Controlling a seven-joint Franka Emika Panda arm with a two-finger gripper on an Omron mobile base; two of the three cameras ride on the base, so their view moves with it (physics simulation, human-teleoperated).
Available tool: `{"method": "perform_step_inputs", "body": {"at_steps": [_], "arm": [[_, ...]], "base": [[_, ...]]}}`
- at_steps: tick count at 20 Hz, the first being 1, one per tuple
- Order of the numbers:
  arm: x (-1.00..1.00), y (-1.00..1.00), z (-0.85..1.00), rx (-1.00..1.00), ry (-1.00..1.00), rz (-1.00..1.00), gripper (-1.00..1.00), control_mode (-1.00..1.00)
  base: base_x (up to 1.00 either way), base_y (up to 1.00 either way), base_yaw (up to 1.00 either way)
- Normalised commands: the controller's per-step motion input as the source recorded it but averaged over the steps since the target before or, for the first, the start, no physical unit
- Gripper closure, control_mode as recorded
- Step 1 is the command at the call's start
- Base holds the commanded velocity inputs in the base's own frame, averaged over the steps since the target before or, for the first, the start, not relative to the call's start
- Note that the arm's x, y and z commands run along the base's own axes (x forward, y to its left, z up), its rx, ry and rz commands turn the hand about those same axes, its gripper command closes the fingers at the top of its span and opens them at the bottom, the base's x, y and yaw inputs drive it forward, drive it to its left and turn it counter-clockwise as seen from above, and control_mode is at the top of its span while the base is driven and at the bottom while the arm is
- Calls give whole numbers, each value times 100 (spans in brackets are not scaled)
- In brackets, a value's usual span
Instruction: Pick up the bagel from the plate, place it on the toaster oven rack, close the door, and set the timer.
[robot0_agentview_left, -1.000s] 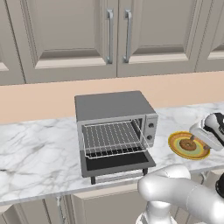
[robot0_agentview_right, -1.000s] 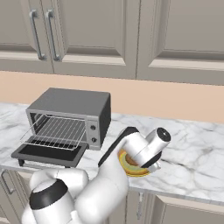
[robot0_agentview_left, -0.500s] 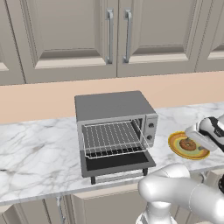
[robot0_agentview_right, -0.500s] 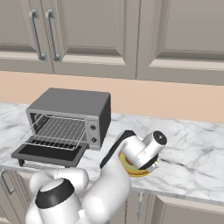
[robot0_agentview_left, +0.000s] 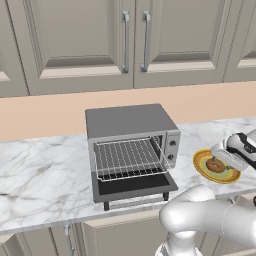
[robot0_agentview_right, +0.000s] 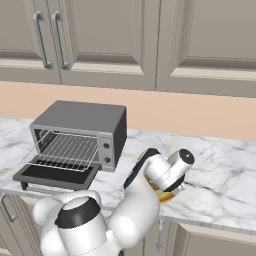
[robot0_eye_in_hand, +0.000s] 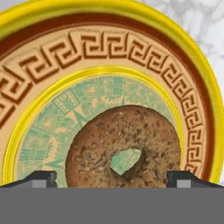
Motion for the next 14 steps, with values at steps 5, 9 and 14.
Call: {"method": "perform_step_inputs", "body": {"at_steps": [5, 9, 14], "arm": [[0, -3, -24, 0, 0, 4, -100, -100], [-6, 0, -51, -1, 0, 6, -100, -100], [-35, 0, -86, -5, 0, 11, -100, -100]], "base": [[0, 0, 0], [0, 0, 0], [0, 0, 0]]}}
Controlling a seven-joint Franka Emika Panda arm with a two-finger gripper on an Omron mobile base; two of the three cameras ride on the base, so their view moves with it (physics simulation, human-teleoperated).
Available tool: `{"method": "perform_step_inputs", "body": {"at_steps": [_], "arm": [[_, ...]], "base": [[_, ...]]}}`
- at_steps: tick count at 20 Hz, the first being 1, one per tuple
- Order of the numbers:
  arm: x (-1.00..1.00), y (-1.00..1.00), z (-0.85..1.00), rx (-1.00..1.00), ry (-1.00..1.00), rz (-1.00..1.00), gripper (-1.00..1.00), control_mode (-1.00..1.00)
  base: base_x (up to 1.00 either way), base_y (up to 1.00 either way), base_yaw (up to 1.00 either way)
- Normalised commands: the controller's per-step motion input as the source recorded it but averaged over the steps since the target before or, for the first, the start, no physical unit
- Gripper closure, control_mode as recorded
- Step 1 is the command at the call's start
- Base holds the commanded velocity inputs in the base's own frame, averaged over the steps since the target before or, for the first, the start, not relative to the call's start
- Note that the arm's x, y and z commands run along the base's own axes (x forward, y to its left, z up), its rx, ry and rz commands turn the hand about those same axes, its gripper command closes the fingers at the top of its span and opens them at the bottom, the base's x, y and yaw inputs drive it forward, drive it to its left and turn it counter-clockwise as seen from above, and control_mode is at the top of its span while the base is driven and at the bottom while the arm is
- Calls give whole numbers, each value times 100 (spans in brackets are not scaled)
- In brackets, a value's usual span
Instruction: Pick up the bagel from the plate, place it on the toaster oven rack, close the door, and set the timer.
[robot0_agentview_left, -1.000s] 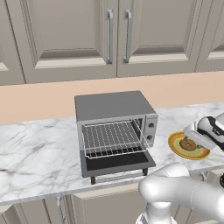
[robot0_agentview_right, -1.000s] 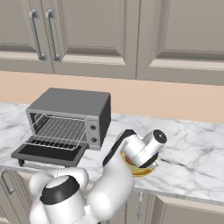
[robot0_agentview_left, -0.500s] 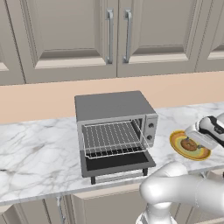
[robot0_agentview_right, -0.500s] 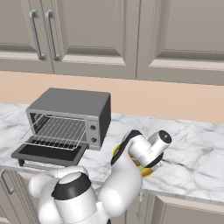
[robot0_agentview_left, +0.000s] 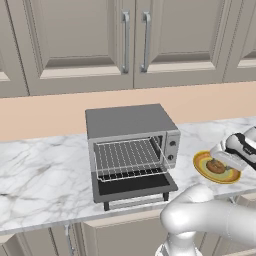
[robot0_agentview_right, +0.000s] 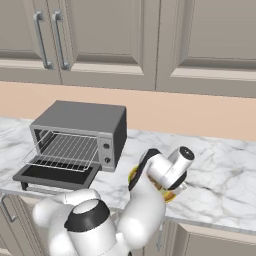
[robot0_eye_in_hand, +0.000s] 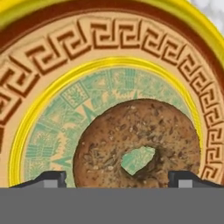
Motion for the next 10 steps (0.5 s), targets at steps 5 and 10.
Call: {"method": "perform_step_inputs", "body": {"at_steps": [5, 10], "arm": [[-27, 6, -96, -8, 1, 13, 100, -100], [-70, 1, -23, 0, 0, 11, 100, -100]], "base": [[0, 0, 0], [0, 0, 0]]}}
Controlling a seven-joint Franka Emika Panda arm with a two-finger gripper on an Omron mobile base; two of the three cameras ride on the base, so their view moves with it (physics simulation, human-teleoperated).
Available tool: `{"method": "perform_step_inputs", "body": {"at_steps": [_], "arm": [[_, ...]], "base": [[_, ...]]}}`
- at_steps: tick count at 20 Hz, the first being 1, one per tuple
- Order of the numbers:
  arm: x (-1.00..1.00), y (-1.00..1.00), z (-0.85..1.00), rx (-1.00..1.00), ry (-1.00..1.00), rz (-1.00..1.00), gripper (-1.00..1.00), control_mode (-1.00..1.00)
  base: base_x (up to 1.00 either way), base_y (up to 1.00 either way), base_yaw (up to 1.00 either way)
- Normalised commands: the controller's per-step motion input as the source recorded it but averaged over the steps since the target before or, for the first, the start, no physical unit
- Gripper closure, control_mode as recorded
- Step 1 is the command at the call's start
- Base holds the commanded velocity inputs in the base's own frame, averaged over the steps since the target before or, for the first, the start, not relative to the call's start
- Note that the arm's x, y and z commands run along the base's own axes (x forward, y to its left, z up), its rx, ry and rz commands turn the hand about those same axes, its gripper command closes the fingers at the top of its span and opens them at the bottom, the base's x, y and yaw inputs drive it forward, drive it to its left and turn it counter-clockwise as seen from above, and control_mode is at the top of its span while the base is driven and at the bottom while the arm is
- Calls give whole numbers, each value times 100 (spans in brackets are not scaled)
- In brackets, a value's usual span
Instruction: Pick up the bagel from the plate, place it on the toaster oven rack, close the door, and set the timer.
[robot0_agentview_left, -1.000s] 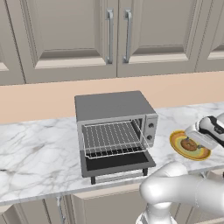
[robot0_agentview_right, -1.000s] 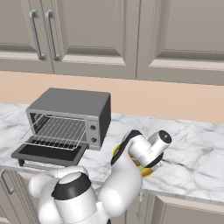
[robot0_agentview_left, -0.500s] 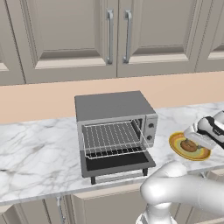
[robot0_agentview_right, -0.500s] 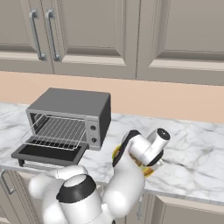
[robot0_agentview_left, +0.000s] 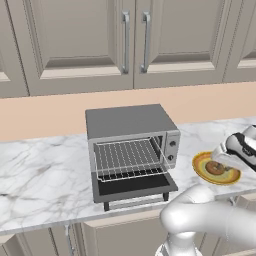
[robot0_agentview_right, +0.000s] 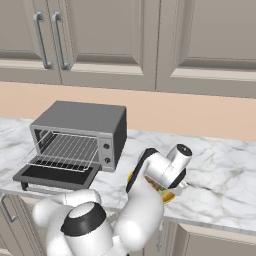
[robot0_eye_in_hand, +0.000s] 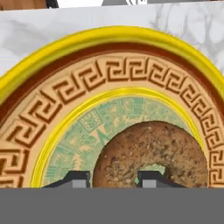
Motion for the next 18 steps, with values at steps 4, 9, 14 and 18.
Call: {"method": "perform_step_inputs", "body": {"at_steps": [4, 9, 14, 18], "arm": [[-76, 2, -5, 0, 0, 10, 100, -100], [-28, 1, 2, 1, -2, 9, 100, -100], [-4, 1, 73, 7, -5, 7, 100, -100], [0, 35, 68, 9, 0, 9, 100, -100]], "base": [[0, 0, 0], [0, 0, 0], [0, 0, 0], [0, 0, 0]]}}
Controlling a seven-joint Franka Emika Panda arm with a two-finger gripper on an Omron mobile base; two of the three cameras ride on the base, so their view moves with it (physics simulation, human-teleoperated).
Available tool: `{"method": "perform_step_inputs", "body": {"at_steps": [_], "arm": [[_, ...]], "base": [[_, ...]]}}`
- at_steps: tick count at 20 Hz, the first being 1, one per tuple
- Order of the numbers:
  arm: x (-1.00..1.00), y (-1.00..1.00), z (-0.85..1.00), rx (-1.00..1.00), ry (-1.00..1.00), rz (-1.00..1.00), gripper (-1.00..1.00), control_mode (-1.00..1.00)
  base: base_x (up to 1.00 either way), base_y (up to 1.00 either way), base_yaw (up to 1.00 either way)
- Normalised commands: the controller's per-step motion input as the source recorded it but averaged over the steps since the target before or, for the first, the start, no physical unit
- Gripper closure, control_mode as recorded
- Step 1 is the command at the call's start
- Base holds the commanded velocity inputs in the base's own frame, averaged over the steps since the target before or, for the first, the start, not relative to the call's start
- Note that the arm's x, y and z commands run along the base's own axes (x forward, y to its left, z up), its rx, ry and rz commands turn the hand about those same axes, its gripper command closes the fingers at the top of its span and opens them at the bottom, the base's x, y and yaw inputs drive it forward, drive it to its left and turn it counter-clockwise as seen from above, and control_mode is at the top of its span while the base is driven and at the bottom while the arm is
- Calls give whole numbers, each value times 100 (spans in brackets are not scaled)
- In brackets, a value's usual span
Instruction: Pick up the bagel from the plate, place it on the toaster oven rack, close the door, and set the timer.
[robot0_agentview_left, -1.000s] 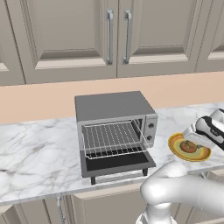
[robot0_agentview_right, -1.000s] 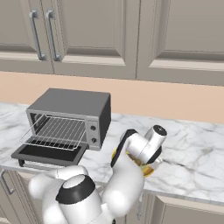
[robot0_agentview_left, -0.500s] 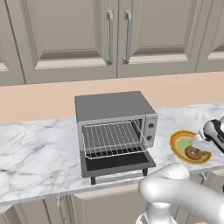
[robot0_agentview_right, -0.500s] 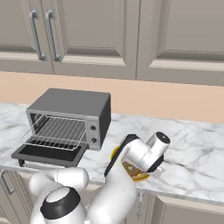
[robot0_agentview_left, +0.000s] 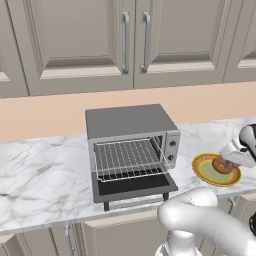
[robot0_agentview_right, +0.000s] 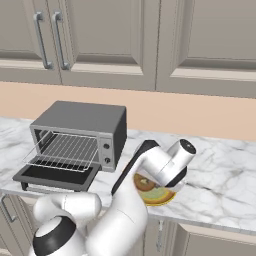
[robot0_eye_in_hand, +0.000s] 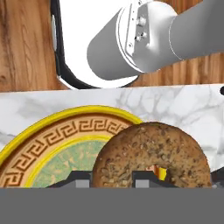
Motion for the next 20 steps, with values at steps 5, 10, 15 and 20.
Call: {"method": "perform_step_inputs", "body": {"at_steps": [5, 10, 15, 20], "arm": [[0, 91, 48, 7, 0, 10, 100, -100], [0, 100, 40, 5, 0, 10, 100, -100], [0, 100, 47, 4, 0, 8, 100, -100], [5, 99, 27, 2, 0, 4, 100, -100]], "base": [[0, 0, 0], [0, 0, 0], [0, 0, 0], [0, 0, 0]]}}
